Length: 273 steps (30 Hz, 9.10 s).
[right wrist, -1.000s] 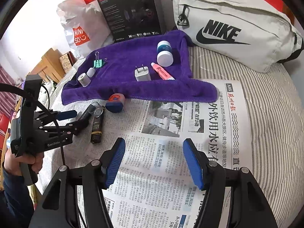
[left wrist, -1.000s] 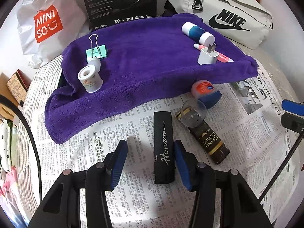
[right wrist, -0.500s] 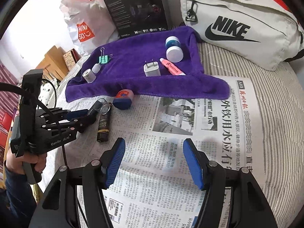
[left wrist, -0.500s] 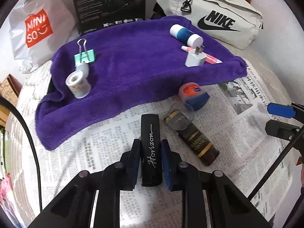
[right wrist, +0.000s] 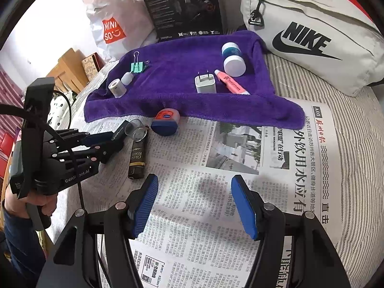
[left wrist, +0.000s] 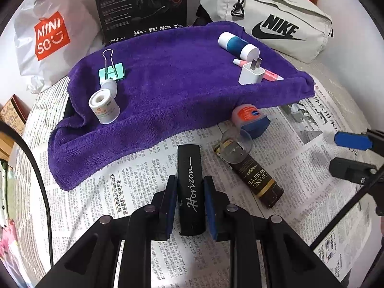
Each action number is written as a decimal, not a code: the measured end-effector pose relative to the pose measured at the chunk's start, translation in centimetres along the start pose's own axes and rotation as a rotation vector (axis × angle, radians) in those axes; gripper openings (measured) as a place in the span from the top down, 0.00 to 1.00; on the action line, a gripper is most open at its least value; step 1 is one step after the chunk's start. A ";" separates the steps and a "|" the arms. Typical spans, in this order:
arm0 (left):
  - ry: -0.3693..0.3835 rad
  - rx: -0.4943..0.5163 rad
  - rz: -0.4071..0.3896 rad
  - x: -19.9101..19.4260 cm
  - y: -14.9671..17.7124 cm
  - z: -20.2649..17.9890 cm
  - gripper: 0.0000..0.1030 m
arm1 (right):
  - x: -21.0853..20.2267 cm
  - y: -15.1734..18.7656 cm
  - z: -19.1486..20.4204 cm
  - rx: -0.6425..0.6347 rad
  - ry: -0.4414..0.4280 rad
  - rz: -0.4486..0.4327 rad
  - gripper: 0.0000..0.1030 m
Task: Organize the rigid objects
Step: 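Grasp the Vaseline tin with the right tool, then carry the Horizon case onto the towel and open the left tool while the right tool holds the tin, then lower the Vaseline tin onto the towel and open the right tool, then grasp the clear plastic cup on the newspaper with the left tool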
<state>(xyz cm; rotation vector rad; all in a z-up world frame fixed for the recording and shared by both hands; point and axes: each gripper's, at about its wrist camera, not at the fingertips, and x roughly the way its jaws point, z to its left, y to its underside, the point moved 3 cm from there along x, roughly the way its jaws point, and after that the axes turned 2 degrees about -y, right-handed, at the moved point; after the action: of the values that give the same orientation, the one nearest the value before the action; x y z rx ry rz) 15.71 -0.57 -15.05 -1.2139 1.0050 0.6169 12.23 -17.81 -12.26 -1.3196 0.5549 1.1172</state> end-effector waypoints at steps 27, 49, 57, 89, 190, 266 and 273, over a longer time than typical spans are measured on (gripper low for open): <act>0.022 -0.092 -0.012 -1.2 2.9 4.9 0.79 | 6.4 -5.7 3.5 -0.008 0.035 -0.012 0.39; 0.006 -0.081 -0.017 -1.2 3.0 4.6 0.79 | 6.9 -4.5 3.0 -0.096 0.101 0.019 0.64; -0.009 -0.075 -0.005 -0.9 2.8 4.4 0.79 | 7.4 -4.5 3.7 -0.159 0.160 -0.010 0.64; 0.025 -0.085 -0.037 -3.2 1.3 5.3 0.79 | 3.0 -2.4 0.3 -0.043 0.031 0.003 0.65; 0.000 -0.058 -0.078 -2.3 -5.7 6.9 0.42 | 14.1 -19.5 -1.5 -0.130 0.106 0.017 0.64; 0.239 -0.031 -0.058 0.1 -0.9 0.0 0.73 | 0.7 -0.5 -4.4 0.081 0.014 0.019 0.45; 0.121 -0.020 -0.046 -1.2 0.4 2.4 0.73 | 1.3 -1.1 -1.5 0.026 -0.018 0.018 0.45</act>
<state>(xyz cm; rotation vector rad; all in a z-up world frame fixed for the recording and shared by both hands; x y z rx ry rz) 15.52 2.02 -14.15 -1.3003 1.0715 0.5236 14.14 -18.64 -13.14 -1.2835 0.5677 1.1321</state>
